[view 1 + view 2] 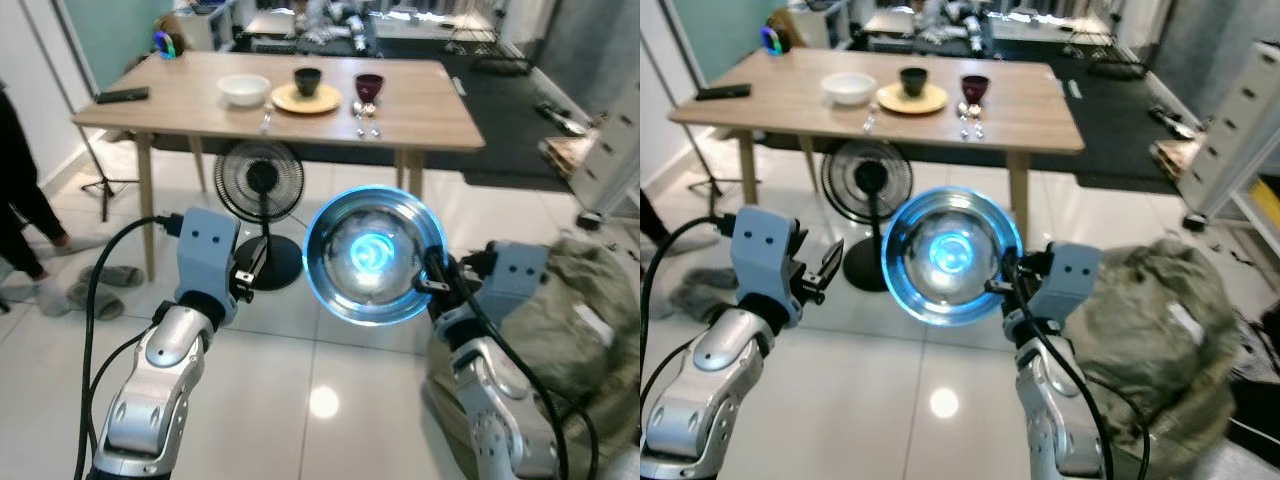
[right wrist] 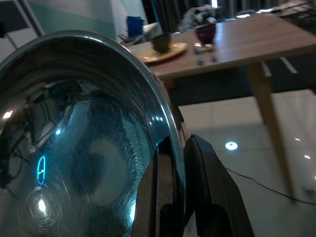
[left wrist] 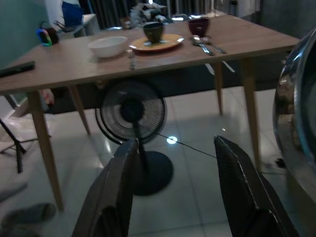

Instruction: Setting the table

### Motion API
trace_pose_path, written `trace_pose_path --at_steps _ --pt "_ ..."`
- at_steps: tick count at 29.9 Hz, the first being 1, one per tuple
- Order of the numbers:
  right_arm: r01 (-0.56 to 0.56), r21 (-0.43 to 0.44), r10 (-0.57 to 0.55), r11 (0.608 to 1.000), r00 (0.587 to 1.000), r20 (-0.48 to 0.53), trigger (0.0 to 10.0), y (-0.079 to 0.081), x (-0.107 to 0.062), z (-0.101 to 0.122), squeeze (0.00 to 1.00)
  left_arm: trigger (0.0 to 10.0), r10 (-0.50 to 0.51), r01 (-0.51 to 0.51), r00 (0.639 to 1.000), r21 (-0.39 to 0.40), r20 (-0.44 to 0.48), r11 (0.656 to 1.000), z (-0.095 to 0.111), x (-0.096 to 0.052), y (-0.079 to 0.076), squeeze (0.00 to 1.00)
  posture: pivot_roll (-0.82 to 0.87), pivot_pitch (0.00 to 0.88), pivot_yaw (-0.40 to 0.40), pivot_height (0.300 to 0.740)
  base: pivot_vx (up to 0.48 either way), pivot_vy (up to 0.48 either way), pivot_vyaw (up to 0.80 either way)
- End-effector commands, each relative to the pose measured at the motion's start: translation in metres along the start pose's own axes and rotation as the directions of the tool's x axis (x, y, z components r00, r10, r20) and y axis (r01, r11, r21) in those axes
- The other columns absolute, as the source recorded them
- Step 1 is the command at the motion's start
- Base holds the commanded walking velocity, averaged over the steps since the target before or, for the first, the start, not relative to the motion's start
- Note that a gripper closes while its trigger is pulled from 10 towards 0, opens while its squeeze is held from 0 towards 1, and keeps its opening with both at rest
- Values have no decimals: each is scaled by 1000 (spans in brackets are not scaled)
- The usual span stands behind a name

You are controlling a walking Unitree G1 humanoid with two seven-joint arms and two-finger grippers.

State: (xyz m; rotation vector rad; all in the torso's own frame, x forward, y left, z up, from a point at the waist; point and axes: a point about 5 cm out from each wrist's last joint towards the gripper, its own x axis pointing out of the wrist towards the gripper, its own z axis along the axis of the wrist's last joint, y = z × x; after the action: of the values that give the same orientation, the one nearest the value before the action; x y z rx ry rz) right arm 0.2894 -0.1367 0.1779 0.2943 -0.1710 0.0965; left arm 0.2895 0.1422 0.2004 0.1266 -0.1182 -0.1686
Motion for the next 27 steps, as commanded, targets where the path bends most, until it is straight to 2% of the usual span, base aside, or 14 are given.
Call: trace_pose_path --at_steps 1,20,27 --pt "0 0 0 1000 1000 13 10000 -1 0 2 0 10000 -2 2 1000 0 -11 1000 -2 1 -1 0 9 0 80 740 480 0 -631" --pt "6 6 -6 1000 1000 12 10000 -2 0 3 0 10000 -4 4 1000 -1 -11 1000 -3 1 -2 0 9 0 79 740 480 0 -788" --pt "-1 6 1 1000 1000 22 10000 0 3 5 0 10000 -4 4 1000 1 -10 1000 -2 2 -2 0 12 0 82 740 480 0 0"
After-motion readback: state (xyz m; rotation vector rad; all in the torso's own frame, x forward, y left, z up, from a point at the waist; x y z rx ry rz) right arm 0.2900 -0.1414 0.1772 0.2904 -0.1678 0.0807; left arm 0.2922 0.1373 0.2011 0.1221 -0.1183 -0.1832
